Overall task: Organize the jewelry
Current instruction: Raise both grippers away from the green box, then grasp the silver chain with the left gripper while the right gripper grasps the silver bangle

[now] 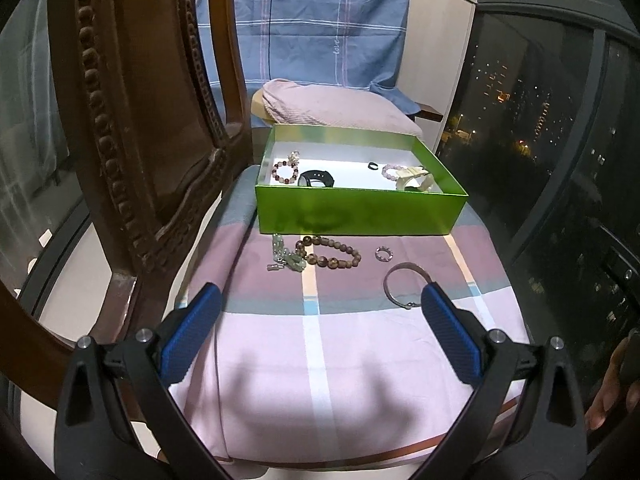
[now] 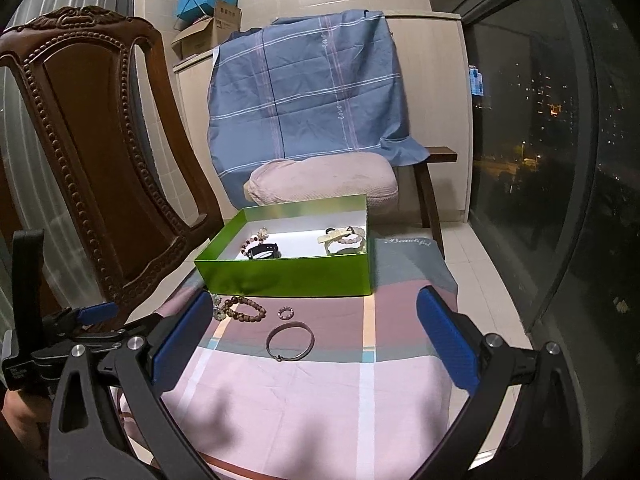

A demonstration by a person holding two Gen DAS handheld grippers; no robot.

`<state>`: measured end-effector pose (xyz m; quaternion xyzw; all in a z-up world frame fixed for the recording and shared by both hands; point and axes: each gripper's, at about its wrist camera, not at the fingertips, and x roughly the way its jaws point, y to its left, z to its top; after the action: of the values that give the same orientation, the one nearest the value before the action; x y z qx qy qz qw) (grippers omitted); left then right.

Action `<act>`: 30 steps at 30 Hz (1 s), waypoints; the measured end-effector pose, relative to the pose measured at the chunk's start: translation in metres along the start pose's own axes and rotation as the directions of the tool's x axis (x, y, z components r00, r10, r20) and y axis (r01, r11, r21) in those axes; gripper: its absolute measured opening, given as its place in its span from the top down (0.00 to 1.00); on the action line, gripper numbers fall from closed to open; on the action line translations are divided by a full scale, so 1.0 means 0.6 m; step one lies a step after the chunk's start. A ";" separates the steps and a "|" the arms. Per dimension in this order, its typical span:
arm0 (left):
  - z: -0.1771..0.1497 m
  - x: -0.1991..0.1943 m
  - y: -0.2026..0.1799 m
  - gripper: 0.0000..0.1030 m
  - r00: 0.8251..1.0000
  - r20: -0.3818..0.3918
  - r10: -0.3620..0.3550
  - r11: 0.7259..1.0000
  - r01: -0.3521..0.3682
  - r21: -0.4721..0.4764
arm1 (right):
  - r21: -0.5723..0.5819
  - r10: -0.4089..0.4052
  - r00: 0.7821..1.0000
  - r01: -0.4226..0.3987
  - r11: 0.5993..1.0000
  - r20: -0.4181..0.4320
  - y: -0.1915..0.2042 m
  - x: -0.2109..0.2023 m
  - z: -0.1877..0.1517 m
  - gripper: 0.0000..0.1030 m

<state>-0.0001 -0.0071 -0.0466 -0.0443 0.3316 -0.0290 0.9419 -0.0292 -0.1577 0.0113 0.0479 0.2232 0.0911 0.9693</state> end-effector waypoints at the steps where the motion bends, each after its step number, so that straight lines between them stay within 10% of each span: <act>1: 0.000 0.001 0.000 0.04 1.000 -0.003 -0.001 1.000 0.001 -0.001 | -0.003 0.001 1.000 -0.001 1.000 -0.002 0.001 0.001 0.000 0.04; 12: 0.012 0.053 0.020 0.05 0.999 -0.049 0.008 0.999 -0.010 -0.039 | -0.004 0.010 1.000 -0.011 1.000 -0.026 0.007 0.010 0.002 0.04; 30: 0.022 0.267 0.072 0.36 0.956 -0.264 0.126 0.990 -0.139 -0.031 | -0.032 0.006 0.992 -0.010 0.999 -0.127 0.003 0.047 -0.016 0.04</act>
<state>0.1337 0.0235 -0.1403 -0.0410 0.4557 0.0370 0.8884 -0.0088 -0.1499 -0.0092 0.0270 0.2825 0.1015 0.9535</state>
